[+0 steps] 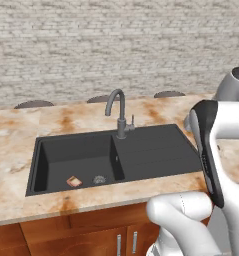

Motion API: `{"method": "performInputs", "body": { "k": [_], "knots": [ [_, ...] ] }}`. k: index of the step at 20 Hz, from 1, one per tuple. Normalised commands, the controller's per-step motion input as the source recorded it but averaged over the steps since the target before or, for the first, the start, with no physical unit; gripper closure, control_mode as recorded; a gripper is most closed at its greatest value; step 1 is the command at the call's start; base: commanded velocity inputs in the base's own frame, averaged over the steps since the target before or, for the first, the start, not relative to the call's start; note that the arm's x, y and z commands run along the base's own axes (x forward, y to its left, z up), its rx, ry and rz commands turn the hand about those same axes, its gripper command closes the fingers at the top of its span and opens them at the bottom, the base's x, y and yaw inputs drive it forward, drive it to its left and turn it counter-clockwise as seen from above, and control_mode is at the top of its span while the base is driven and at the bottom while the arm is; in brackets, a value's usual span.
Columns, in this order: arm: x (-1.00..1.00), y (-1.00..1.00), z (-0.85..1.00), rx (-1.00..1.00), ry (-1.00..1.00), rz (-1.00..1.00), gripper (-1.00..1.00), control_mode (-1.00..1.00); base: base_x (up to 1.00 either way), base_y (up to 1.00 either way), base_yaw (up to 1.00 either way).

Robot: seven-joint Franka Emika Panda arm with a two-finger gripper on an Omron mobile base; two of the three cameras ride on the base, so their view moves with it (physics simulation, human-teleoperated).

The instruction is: Pick up the dish brush and bar soap from the sink, and place them back in the cabinet, and close the cabinet doors.

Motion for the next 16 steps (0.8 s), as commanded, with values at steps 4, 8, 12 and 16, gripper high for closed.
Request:
{"method": "performInputs", "body": {
  "k": [4, 8, 12, 16],
  "knots": [
    [-0.32, 0.00, 0.00, 0.00, 0.00, 0.06, 1.00, -1.00, 0.00, 0.00, 0.00],
    [-0.09, 0.03, 0.01, 0.00, 0.00, 0.05, 1.00, -1.00, 0.00, 0.00, 0.00],
    [0.00, 0.05, 0.14, 0.00, 0.00, 0.05, 1.00, -1.00, 0.00, 0.00, 0.00],
    [0.00, 0.08, 0.03, 0.00, 0.00, 0.06, 1.00, -1.00, 0.00, 0.00, 0.00]
  ]
}}
